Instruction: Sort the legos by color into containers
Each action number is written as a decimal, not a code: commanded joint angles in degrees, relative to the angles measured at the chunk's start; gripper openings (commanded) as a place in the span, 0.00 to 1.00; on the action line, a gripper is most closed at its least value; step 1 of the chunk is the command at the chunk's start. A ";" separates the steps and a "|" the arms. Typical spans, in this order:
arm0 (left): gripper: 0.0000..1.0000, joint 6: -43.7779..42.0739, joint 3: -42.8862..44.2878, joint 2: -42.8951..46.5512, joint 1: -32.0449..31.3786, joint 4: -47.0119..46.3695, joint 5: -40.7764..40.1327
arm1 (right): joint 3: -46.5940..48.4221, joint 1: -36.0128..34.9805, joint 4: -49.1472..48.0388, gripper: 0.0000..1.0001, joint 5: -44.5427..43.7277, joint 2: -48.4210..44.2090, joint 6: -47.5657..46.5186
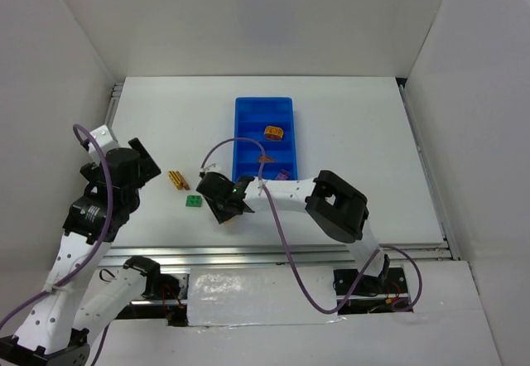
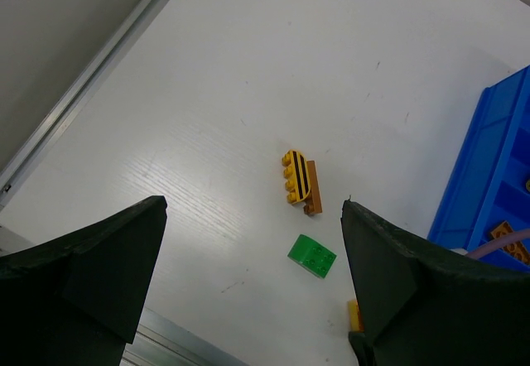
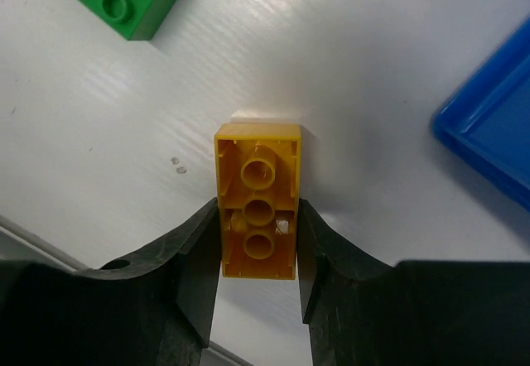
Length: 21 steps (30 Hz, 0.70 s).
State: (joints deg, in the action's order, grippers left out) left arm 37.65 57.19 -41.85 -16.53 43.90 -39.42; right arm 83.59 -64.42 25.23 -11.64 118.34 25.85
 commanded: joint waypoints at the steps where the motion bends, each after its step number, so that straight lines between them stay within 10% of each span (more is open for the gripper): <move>1: 0.99 -1.26 -0.32 0.10 0.36 -2.42 0.22 | 2.28 -1.84 -0.71 0.29 0.30 -0.04 -0.62; 5: 1.00 -1.26 -0.41 0.71 0.28 -2.59 0.57 | 2.37 -2.29 -1.06 0.00 1.53 -2.67 -1.32; 14: 1.00 -0.91 -0.76 1.33 0.36 -2.94 1.27 | -4.22 3.14 -10.62 0.00 8.82 -26.57 -10.01; 21: 1.00 -1.61 -1.38 1.85 0.36 -4.00 3.38 | 7.27 23.80 -6.52 0.00 12.17 -17.48 -22.71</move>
State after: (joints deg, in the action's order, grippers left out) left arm 37.45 56.21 -40.62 -16.53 42.24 -36.88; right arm 88.36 -44.49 16.84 0.19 94.11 12.75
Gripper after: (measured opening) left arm 0.995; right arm 0.438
